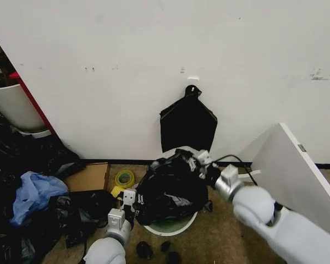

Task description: Place the garbage bag over the trash bin.

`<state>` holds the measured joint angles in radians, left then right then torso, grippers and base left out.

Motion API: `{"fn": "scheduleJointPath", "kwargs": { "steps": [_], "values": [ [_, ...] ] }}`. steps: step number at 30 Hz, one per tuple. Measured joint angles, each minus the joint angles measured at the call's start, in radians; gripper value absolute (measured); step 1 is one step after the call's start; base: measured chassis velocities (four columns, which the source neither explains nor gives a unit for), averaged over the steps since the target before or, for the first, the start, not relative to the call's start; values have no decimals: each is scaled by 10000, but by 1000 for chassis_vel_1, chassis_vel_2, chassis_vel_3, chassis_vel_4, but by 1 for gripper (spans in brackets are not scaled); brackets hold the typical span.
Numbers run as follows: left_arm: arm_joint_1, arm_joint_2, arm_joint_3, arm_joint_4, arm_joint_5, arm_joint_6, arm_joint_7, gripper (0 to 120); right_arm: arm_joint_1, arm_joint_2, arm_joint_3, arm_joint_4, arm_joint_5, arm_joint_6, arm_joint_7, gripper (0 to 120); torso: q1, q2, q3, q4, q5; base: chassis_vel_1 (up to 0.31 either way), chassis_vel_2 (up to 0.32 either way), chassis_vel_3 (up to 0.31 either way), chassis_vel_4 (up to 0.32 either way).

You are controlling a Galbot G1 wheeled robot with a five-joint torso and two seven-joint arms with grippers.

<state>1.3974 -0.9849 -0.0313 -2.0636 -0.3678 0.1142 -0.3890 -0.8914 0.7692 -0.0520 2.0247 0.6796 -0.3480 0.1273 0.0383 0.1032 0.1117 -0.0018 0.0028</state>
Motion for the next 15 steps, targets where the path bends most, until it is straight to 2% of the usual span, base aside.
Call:
{"fn": "scheduleJointPath", "kwargs": {
  "steps": [9,13,15],
  "values": [
    [-53,66,61,98,546,-760,331,1,-67,-465,178,-573,1455,-1362,43,0,0,0,0,-2,1,0,0,0,0],
    [-88,74,62,106,527,-823,378,1,-360,-612,348,-569,1777,-1415,-90,0,0,0,0,-3,0,0,0,0,0],
    [-140,35,60,106,232,-750,343,1,-649,-620,602,-418,2024,-982,-222,0,0,0,0,-3,1,0,0,0,0]
  ]
}}
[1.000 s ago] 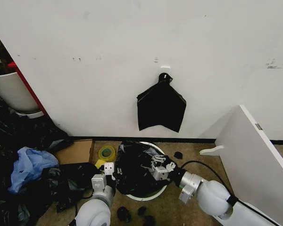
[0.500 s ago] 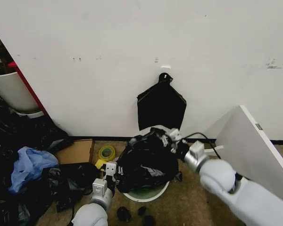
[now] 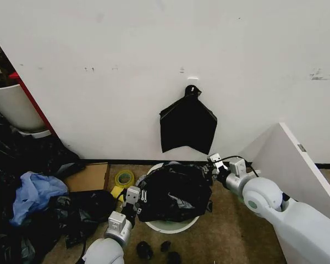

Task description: Place the garbage bag over the trash bin.

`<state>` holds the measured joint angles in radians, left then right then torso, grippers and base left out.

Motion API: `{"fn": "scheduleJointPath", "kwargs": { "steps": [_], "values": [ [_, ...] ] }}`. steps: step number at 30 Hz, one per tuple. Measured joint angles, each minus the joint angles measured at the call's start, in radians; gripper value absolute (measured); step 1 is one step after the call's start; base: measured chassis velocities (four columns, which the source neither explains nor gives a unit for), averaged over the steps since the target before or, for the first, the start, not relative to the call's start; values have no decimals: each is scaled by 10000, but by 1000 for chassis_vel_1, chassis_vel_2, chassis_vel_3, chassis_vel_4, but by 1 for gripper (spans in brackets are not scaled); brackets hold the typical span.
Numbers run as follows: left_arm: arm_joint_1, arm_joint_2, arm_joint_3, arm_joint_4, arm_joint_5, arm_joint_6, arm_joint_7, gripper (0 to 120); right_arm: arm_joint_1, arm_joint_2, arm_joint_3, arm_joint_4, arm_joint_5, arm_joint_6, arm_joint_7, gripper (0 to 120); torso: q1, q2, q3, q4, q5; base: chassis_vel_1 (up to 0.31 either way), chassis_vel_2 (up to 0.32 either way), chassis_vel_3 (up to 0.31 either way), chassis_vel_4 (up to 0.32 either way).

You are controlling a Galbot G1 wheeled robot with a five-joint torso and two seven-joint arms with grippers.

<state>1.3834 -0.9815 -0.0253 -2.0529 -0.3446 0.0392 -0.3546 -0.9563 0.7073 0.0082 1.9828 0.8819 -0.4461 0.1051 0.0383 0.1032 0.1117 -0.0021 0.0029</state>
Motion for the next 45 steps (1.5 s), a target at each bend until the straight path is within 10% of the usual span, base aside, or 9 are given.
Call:
{"fn": "scheduleJointPath", "kwargs": {
  "steps": [13,29,41,45],
  "values": [
    [15,-86,-405,-263,-1697,835,-471,1,-1007,125,1669,846,2029,1565,-525,39,0,0,0,-1,-1,0,0,0,0],
    [173,-132,-662,-651,-1809,1088,-586,1,-3376,-14,913,4210,76,-496,-1009,98,-1,0,-2,0,-1,0,0,0,0],
    [48,-92,-347,-454,-1330,1009,-332,1,-2752,499,386,3239,34,-885,-305,100,0,0,0,1,-2,0,0,0,0],
    [23,-139,-287,-449,-1254,984,-304,1,-2707,383,441,2844,301,-1058,-56,78,0,0,0,1,-1,0,0,0,0]
  ]
}}
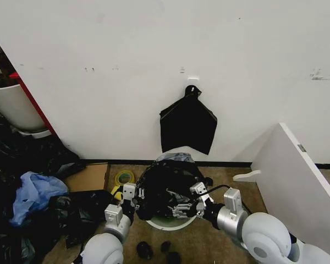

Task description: Place the garbage bag over the trash bin.

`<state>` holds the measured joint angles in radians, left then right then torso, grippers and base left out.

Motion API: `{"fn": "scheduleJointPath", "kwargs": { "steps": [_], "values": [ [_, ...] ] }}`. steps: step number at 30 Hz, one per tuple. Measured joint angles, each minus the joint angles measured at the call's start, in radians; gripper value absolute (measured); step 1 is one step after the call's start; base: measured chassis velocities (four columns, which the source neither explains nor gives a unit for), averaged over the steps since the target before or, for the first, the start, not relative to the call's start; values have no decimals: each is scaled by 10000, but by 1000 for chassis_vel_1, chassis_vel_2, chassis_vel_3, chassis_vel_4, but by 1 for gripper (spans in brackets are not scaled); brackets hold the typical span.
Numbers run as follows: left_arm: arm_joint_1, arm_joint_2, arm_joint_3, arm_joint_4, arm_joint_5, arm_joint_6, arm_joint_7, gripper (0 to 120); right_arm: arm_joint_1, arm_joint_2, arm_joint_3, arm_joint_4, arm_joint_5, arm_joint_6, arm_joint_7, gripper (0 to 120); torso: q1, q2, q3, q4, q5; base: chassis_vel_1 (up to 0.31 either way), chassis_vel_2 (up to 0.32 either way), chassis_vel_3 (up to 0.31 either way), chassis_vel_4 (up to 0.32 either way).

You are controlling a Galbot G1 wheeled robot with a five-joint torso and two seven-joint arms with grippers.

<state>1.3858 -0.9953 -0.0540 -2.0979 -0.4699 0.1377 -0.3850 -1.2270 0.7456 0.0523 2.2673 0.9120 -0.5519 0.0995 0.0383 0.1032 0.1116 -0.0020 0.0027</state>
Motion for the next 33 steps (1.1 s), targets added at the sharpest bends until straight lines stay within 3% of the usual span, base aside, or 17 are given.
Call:
{"fn": "scheduleJointPath", "kwargs": {
  "steps": [22,26,33],
  "values": [
    [-118,10,64,1,-331,104,-107,1,-172,-122,-149,79,-447,-49,-119,0,0,0,0,0,0,0,0,0,0],
    [-188,-16,36,3,-756,321,-322,1,-244,-216,-227,178,-873,270,-391,0,0,0,0,0,0,0,0,0,0],
    [-498,-31,-199,-92,-2758,1023,-1054,1,-592,-682,-392,552,-2771,1582,-1927,0,0,0,0,-1,-1,0,0,0,0]
  ]
}}
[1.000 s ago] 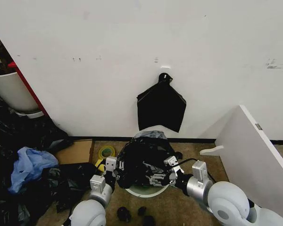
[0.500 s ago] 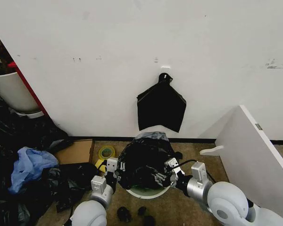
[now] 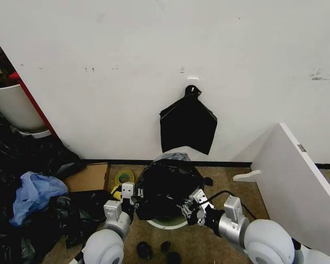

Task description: Place the garbage bag over the trash bin.

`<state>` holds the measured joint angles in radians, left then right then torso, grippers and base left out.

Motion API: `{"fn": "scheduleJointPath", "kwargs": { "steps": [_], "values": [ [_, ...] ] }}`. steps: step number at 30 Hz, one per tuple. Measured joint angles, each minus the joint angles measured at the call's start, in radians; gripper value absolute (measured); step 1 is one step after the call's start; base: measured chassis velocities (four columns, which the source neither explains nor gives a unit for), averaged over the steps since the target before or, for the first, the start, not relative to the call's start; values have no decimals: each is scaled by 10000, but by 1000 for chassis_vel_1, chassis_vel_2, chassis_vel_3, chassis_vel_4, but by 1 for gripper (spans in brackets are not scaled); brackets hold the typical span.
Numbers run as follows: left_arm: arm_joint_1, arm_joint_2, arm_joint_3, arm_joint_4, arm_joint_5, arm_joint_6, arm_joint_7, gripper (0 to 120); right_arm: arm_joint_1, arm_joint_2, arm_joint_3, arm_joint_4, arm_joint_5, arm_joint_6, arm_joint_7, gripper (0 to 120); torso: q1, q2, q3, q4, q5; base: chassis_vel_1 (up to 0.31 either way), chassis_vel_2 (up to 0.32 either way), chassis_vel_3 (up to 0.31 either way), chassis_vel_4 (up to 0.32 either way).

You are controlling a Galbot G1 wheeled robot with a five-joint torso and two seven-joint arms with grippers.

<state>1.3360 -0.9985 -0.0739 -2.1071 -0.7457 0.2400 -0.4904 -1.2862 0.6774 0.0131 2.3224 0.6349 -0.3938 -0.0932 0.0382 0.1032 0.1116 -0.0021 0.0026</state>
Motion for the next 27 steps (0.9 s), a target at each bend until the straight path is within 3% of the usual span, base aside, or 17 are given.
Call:
{"fn": "scheduleJointPath", "kwargs": {
  "steps": [3,11,27],
  "values": [
    [-178,-87,-203,-85,-889,262,-578,1,-21,-223,-158,-31,-1248,793,-1090,0,0,0,0,2,0,0,0,0,0],
    [-432,81,-418,-360,-2370,779,-1417,1,-20,-515,-513,-985,-2836,1857,-2216,0,1,0,1,1,2,0,0,0,0],
    [-941,244,-468,-285,-3651,929,-1778,1,55,-582,-186,-2410,-5615,3422,-3539,0,0,0,1,1,0,0,0,0,0]
  ]
}}
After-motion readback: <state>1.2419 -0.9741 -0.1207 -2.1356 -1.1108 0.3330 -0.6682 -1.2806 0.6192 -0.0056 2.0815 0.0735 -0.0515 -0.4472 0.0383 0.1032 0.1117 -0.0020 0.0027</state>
